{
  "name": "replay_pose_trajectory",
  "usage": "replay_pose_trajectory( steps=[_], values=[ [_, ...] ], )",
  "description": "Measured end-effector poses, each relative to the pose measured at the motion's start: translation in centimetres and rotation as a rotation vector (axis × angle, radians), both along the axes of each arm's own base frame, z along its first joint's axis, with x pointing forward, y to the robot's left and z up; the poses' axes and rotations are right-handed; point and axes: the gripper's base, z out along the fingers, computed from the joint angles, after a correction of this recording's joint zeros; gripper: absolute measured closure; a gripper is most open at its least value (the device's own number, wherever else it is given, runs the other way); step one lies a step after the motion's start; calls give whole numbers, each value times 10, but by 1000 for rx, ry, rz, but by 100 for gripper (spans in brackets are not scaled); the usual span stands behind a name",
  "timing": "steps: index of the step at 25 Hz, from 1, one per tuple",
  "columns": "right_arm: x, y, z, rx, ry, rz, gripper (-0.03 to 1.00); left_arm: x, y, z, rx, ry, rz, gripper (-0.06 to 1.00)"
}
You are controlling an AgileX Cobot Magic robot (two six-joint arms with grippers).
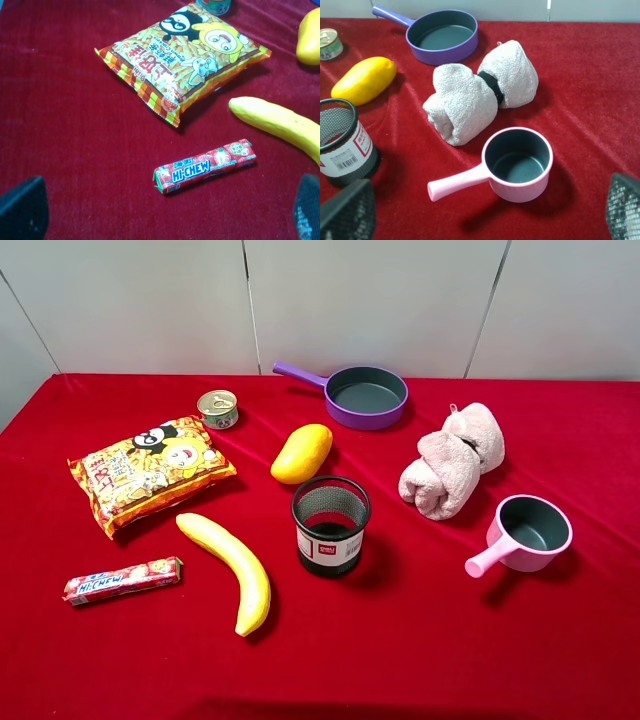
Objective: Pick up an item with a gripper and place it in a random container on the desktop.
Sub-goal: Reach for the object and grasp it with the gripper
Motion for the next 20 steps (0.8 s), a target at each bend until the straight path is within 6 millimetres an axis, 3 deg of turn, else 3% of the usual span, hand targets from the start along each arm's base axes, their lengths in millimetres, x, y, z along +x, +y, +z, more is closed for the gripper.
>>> replay_pose_trajectory(
  steps=[20],
  values=[
    [0,0,0,0,0,0,28,0,0,0,1,0,-1,-3]
  ],
)
